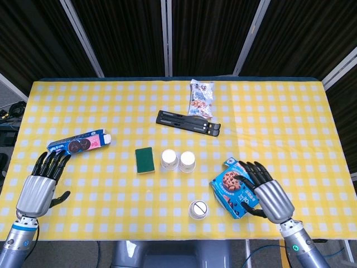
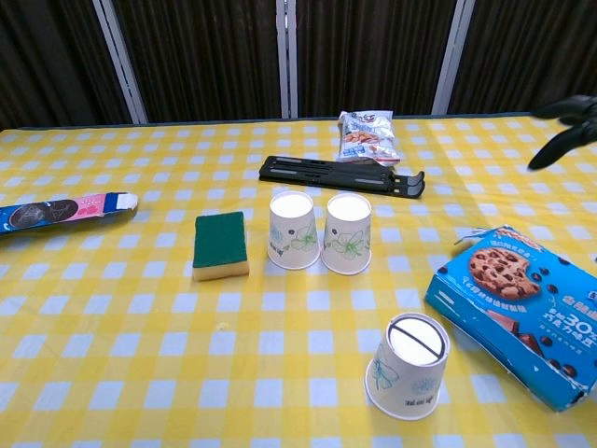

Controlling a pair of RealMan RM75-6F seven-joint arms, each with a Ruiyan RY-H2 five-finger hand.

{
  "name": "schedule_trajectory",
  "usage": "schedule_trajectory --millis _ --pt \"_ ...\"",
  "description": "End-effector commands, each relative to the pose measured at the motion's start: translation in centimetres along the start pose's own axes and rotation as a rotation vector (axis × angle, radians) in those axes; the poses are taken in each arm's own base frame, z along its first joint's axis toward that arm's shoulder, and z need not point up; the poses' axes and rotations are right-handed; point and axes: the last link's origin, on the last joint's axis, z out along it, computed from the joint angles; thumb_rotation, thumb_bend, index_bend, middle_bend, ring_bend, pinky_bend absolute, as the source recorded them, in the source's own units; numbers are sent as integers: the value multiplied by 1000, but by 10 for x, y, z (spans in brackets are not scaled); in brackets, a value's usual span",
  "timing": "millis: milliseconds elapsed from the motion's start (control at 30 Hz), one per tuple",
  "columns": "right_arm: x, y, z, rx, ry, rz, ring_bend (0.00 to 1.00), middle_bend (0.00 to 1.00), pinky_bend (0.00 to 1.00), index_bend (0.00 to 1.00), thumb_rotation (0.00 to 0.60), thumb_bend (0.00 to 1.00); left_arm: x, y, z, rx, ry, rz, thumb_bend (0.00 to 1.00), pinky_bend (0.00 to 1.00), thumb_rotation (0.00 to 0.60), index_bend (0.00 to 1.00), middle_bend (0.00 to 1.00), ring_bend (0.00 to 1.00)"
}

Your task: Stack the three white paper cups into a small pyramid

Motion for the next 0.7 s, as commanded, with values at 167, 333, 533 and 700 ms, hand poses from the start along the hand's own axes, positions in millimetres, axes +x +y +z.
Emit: schedule_trajectory --millis 167,333,533,700 --pt "-33 -54 24 138 -199 13 0 0 0 240 600 174 -1 -5 3 19 -8 -15 149 0 600 0 0 0" --pt "-47 -68 31 158 -236 28 0 0 0 223 600 174 -6 -5 6 20 -34 -11 150 0 600 0 0 0" --pt "-61 -79 40 159 -253 34 0 0 0 214 600 175 -8 -9 9 35 -48 -13 150 0 600 0 0 0" --pt "-69 -78 45 139 -262 32 0 0 0 184 600 175 -10 -10 11 42 -56 -9 150 0 600 0 0 0"
